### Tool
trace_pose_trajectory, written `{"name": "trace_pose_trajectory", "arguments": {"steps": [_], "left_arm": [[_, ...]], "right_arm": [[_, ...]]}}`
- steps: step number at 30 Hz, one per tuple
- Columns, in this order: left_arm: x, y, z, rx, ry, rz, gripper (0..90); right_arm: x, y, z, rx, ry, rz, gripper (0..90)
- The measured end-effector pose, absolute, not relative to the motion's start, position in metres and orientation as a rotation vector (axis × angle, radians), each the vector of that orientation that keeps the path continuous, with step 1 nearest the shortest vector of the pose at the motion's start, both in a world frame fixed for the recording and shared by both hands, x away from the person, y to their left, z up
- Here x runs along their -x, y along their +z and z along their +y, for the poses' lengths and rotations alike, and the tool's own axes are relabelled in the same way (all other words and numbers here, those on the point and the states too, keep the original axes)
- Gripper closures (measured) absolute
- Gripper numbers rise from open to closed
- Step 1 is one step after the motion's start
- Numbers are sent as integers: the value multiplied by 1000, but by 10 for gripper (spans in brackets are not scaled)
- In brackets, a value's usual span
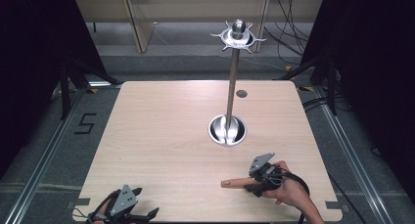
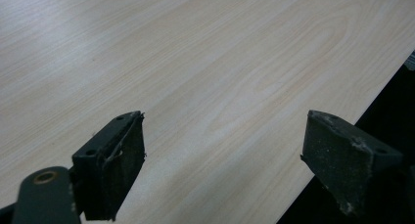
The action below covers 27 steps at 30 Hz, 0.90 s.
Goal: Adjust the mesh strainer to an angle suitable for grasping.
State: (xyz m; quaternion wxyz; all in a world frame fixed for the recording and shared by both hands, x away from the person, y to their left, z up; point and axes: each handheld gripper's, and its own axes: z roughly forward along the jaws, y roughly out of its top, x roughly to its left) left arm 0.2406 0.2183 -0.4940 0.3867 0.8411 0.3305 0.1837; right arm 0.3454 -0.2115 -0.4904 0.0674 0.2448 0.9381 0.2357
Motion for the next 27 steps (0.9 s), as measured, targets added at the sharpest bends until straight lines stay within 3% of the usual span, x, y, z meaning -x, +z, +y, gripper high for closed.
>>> {"name": "trace_pose_trajectory", "arguments": {"steps": [8,17,27], "left_arm": [[-238,-495,216,-2115,438,896,153],[-240,-494,218,-2143,467,841,153],[-240,-494,218,-2136,470,844,153]], "right_arm": [[-348,-486,-210,-777,652,2854,582],[-352,-485,-204,-676,607,2896,710],[-353,-478,-211,-750,644,2826,716]]}}
